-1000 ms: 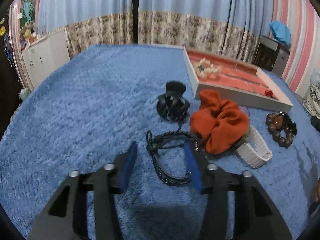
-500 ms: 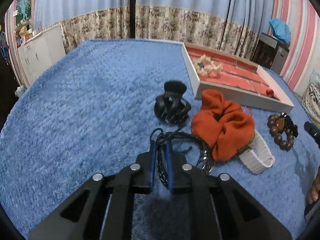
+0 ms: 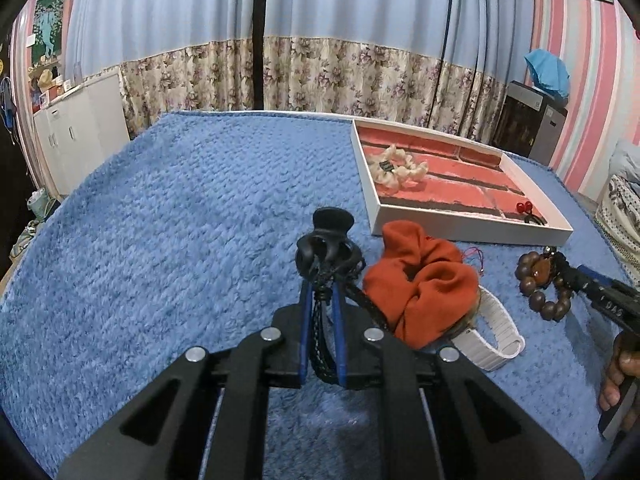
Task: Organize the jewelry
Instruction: 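Grasp the black braided cord bracelet with left tool while right grasps the black scrunchie, then carry the cord bracelet and black scrunchie into the tray with both tools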
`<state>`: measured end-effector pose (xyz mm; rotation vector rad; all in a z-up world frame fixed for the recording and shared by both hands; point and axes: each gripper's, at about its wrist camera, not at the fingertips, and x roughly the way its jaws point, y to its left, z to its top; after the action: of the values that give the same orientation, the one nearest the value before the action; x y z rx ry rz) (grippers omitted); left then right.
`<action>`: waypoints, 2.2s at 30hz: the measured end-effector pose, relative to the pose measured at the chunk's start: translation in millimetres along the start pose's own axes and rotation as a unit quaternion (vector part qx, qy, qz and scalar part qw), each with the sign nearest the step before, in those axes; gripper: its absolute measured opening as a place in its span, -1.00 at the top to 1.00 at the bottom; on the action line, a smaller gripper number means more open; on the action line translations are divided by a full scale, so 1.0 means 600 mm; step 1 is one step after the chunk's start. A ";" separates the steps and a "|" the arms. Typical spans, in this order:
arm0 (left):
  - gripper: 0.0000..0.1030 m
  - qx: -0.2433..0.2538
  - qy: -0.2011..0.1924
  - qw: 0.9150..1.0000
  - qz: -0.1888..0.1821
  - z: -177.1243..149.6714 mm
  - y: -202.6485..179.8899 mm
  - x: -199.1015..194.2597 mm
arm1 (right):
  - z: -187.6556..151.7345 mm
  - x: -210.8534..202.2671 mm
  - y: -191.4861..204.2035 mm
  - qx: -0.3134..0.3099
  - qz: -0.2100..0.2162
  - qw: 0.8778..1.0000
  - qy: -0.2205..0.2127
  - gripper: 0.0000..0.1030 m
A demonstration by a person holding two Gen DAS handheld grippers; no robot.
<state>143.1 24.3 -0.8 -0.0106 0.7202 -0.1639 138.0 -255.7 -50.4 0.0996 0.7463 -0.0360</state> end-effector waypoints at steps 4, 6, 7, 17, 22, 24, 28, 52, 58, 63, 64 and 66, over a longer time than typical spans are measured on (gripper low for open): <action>0.80 0.002 0.000 1.000 -0.001 0.001 -0.003 -0.001 | -0.003 0.011 0.007 -0.009 0.003 1.000 0.015 0.63; 0.80 0.001 -0.001 1.000 -0.001 -0.001 0.000 -0.007 | -0.004 0.005 0.008 -0.012 0.004 1.000 0.006 0.72; 0.80 0.001 -0.003 1.000 -0.001 0.000 -0.001 -0.007 | -0.005 0.001 0.008 -0.012 0.003 1.000 0.001 0.74; 0.81 0.001 -0.032 0.999 -0.004 0.014 -0.008 -0.046 | 0.010 -0.075 -0.007 -0.007 -0.001 0.998 -0.059 0.74; 0.81 0.001 -0.049 0.999 -0.010 0.020 -0.009 -0.072 | 0.017 -0.110 -0.007 -0.006 0.000 0.996 -0.085 0.74; 0.81 0.002 -0.055 0.998 -0.012 0.024 -0.011 -0.083 | 0.020 -0.121 -0.008 -0.006 0.001 0.996 -0.092 0.74; 0.81 0.006 -0.069 0.998 -0.012 0.032 -0.015 -0.102 | 0.023 -0.142 -0.007 -0.003 0.001 0.994 -0.108 0.74; 0.81 0.034 -0.134 0.990 -0.016 0.076 -0.050 -0.165 | 0.046 -0.226 -0.023 0.001 -0.001 0.986 -0.170 0.74; 0.81 0.038 -0.137 0.990 -0.027 0.087 -0.060 -0.163 | 0.051 -0.225 -0.024 -0.004 0.002 0.985 -0.171 0.74; 0.81 0.048 -0.146 0.987 -0.041 0.107 -0.075 -0.158 | 0.061 -0.222 -0.021 -0.010 0.004 0.985 -0.174 0.74; 0.81 0.050 -0.148 0.987 -0.042 0.112 -0.077 -0.157 | 0.064 -0.220 -0.018 -0.011 0.005 0.985 -0.175 0.74; 0.81 0.054 -0.152 0.986 -0.046 0.120 -0.083 -0.156 | 0.070 -0.219 -0.017 -0.013 0.005 0.984 -0.177 0.74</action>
<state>113.6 -13.7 118.1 0.0337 0.4051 -0.2825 69.1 -270.6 68.6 0.0688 0.3910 -0.0321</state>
